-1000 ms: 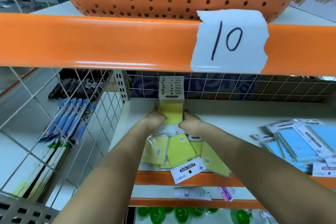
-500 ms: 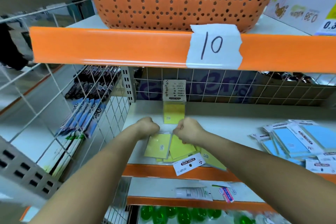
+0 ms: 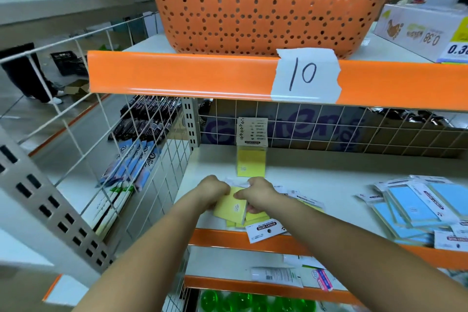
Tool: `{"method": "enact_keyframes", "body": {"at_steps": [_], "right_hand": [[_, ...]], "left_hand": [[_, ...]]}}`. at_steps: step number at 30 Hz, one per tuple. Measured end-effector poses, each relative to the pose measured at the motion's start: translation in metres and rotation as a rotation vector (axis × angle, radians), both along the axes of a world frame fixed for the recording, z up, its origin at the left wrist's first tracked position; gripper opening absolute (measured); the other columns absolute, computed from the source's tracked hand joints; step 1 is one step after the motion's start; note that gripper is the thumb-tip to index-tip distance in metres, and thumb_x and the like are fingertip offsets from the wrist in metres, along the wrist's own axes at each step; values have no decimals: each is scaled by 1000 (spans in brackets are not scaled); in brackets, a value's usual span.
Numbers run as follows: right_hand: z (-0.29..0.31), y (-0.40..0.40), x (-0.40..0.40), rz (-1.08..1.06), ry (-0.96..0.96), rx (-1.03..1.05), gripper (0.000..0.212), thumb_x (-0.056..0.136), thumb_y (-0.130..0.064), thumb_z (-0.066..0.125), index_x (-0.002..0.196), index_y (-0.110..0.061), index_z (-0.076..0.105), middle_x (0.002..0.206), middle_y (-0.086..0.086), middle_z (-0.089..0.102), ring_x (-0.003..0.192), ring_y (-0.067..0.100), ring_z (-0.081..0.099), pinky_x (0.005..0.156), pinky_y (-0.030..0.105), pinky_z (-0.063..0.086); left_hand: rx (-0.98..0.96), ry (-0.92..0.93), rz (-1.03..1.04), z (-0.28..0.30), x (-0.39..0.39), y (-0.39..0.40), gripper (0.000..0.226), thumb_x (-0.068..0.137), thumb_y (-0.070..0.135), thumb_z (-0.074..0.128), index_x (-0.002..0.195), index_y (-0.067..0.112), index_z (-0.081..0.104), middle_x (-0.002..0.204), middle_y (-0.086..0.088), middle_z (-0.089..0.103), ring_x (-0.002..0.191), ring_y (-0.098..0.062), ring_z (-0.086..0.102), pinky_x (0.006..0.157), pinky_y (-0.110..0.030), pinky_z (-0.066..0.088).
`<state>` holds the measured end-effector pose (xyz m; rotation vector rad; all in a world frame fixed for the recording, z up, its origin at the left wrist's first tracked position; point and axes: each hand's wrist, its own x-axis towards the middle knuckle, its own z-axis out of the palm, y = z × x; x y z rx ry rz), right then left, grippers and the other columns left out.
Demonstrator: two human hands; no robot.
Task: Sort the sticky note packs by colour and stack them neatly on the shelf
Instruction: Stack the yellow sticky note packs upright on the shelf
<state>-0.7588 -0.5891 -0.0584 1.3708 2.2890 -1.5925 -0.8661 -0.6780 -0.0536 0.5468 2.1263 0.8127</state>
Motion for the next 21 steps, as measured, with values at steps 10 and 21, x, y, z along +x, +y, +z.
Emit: {"method": "enact_keyframes", "body": {"at_steps": [10, 21], "right_hand": [[9, 30, 16, 9, 139, -108, 32, 86, -19, 70, 112, -22, 51, 69, 6, 56, 54, 11, 54, 47, 21, 44], [26, 42, 22, 0, 321, -171, 39, 93, -9, 61, 125, -24, 44, 98, 13, 62, 65, 16, 62, 69, 29, 60]], "left_hand": [[203, -195, 82, 19, -2, 7, 10, 89, 10, 55, 99, 9, 56, 79, -11, 61, 64, -23, 58, 58, -25, 48], [-22, -217, 42, 26, -5, 8, 60, 85, 67, 46, 87, 12, 68, 77, -5, 72, 72, -24, 68, 73, -28, 47]]}}
